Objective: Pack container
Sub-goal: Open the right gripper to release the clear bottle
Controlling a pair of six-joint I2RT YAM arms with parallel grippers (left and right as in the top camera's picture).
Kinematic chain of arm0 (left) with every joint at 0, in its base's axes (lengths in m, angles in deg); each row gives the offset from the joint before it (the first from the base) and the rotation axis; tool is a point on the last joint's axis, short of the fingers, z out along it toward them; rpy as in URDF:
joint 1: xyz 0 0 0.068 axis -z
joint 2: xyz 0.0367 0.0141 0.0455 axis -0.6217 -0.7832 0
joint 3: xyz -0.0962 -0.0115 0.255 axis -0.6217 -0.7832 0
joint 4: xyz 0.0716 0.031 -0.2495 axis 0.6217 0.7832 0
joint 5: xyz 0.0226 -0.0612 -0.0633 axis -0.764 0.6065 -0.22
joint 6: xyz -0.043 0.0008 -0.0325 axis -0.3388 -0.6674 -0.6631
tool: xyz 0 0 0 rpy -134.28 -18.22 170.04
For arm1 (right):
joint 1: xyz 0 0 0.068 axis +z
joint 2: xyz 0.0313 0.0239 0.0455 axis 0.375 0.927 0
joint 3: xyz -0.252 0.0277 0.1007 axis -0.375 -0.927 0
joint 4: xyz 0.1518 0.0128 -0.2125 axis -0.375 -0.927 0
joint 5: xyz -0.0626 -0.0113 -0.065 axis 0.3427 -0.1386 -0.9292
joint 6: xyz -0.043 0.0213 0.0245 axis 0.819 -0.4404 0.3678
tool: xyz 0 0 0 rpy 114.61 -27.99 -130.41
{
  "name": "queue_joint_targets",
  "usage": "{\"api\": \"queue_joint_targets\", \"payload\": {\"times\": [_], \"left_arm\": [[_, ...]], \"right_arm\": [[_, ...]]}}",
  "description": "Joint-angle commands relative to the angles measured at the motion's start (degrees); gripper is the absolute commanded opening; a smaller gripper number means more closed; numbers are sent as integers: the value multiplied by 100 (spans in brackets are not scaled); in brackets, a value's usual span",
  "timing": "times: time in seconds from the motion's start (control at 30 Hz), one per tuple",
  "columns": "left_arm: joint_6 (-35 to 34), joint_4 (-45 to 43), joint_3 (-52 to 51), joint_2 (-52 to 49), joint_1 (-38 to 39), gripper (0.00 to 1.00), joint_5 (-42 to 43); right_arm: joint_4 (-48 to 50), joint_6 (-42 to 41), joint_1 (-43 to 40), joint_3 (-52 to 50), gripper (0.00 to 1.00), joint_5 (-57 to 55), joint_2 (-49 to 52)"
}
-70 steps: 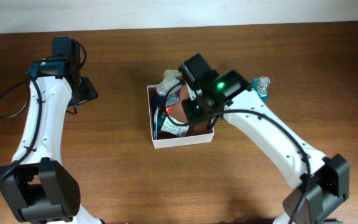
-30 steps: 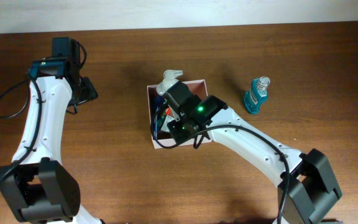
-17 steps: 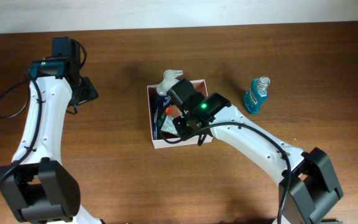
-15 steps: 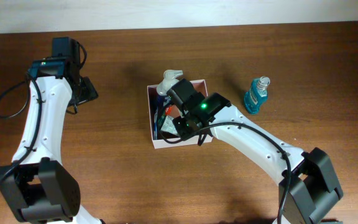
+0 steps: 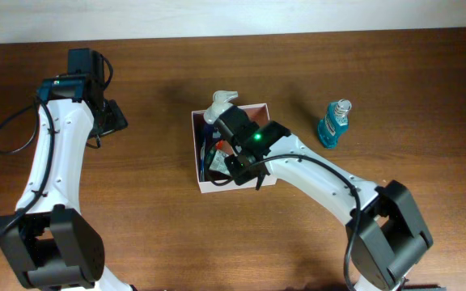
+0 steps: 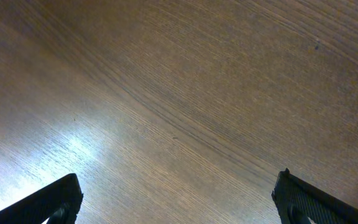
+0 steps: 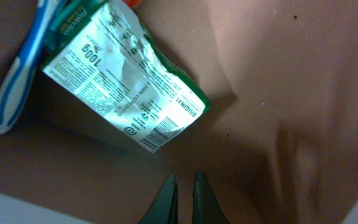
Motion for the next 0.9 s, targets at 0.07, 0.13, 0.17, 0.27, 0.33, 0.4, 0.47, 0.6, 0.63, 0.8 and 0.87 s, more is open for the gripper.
{"api": "queue_joint_targets", "payload": {"times": [0.07, 0.13, 0.17, 0.27, 0.33, 0.4, 0.47, 0.6, 0.63, 0.8, 0.87], "left_arm": [[26, 7, 46, 24, -9, 99, 26], [24, 7, 46, 24, -9, 99, 26], [26, 7, 46, 24, -9, 99, 26], [24, 7, 46, 24, -9, 99, 26], [26, 7, 46, 24, -9, 99, 26], [24, 7, 46, 24, -9, 99, 26], [26, 7, 46, 24, -9, 99, 26], [24, 7, 46, 24, -9, 99, 28], [26, 7, 46, 24, -9, 99, 26], [24, 7, 46, 24, -9, 99, 26], [26, 7, 46, 24, -9, 99, 26]], "right_arm": [[-103, -98, -22, -42, 4, 105, 52], [-179, -98, -22, -42, 4, 282, 52], [-212, -96, -22, -42, 4, 363, 52], [-326, -96, -22, -42, 4, 638, 52], [-361, -96, -22, -42, 4, 841, 52], [-367, -96, -22, -39, 4, 1008, 52], [-356, -96, -22, -39, 4, 1123, 52], [-315, -85, -28, -39, 4, 1058, 52], [-284, -74, -31, -37, 4, 1021, 50], [-354, -66, -179, 273, 4, 942, -199], [-518, 85, -313, 640, 4, 942, -474]]}}
